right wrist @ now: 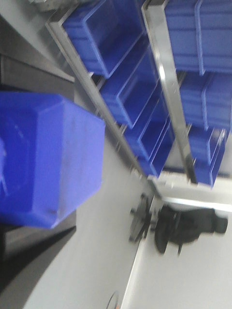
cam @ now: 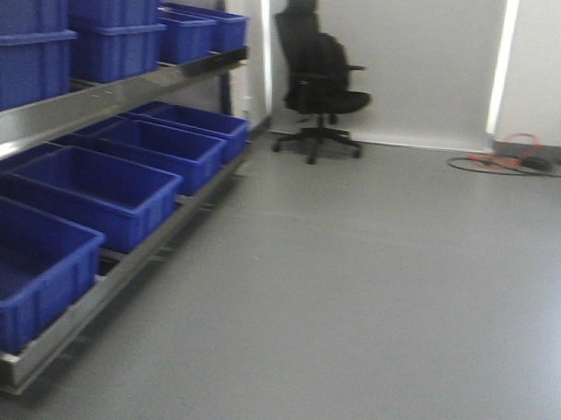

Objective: Pick and sort blue part to right shelf
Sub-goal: 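Drive the base away from the table toward the shelf of blue bins, then position the base in front of the shelf bins, holding both blocks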

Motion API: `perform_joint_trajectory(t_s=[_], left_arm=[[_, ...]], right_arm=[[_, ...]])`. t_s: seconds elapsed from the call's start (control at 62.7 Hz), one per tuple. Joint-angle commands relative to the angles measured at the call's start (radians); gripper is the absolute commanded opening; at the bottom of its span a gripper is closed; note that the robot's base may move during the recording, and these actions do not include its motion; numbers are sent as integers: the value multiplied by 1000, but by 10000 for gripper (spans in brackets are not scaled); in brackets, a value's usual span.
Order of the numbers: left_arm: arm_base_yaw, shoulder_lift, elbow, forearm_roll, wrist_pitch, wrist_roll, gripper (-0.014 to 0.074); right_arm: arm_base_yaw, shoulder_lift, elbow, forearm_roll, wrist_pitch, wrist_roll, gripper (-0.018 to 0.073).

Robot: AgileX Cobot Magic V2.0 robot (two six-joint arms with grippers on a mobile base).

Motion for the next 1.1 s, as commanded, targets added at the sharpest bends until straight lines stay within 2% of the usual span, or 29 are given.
perform_joint_trajectory(t_s=[0.0,1.084], left_arm=[[-3,18,-30,3,-93,-10,356],[-3,18,-30,3,-93,-10,356]], right_arm=[[-1,12,-30,-33,-89,-11,342],[-1,12,-30,-33,-88,-11,342]])
